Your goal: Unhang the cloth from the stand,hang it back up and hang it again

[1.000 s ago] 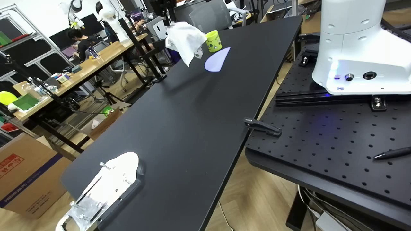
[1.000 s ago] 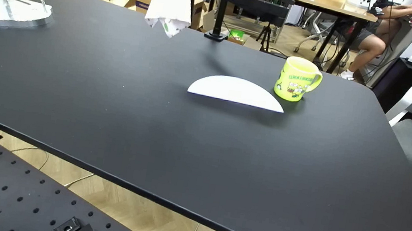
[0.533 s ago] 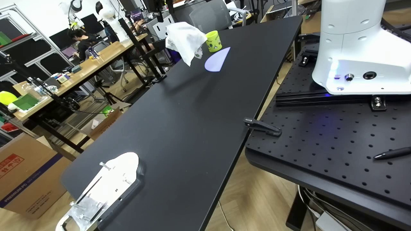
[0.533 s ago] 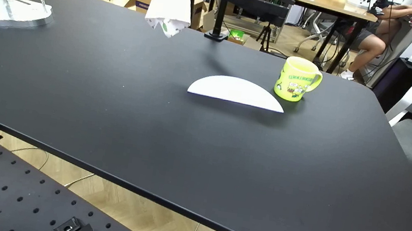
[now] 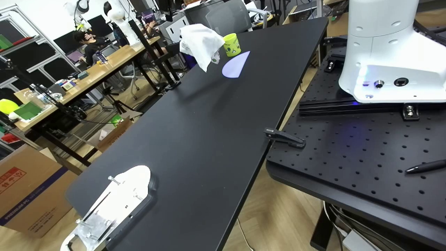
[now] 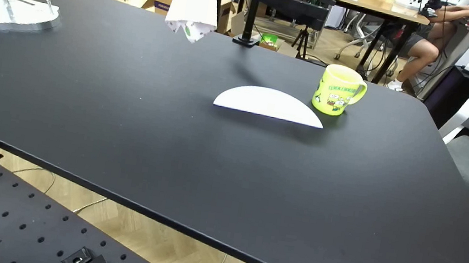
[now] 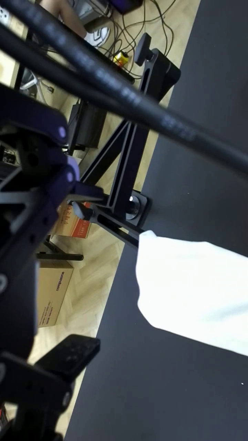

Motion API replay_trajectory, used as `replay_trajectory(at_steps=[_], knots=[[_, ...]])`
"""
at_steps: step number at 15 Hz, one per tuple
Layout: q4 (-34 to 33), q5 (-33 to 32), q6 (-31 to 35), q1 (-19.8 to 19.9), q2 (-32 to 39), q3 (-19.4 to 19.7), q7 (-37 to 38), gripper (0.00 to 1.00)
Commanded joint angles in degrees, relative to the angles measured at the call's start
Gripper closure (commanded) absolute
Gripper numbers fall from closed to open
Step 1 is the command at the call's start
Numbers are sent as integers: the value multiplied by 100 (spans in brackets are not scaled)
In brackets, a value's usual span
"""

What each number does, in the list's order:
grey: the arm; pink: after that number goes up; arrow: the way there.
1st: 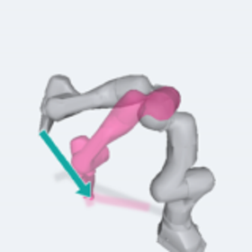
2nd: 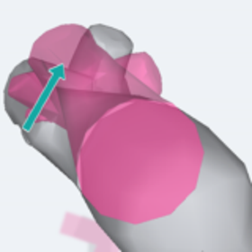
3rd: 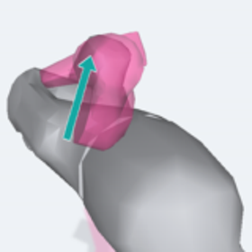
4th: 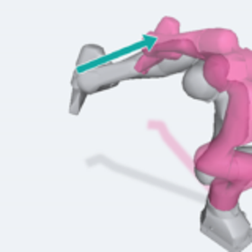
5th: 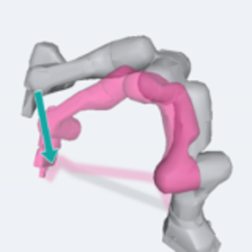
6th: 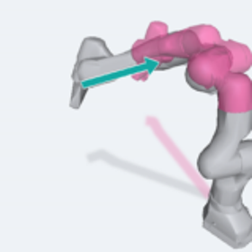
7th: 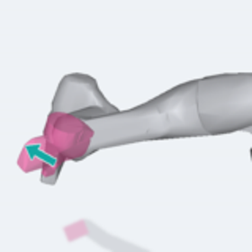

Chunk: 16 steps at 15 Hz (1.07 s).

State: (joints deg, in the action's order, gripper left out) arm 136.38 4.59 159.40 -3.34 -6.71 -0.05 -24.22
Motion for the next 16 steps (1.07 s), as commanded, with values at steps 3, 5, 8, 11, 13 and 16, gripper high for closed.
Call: replay_trajectory(at_steps=[3, 5, 8, 11, 13, 16], knots=[[233, 12, -40, 12, 30, 71, 124, 0], [278, -107, -137, 69, 22, 77, 296, 0], [297, -307, -306, 148, 101, 83, 400, 0], [257, -265, -467, 156, 259, 87, 281, 33], [232, -179, -515, 143, 361, 73, 211, 49], [215, -104, -509, 138, 436, 38, 167, 69]])
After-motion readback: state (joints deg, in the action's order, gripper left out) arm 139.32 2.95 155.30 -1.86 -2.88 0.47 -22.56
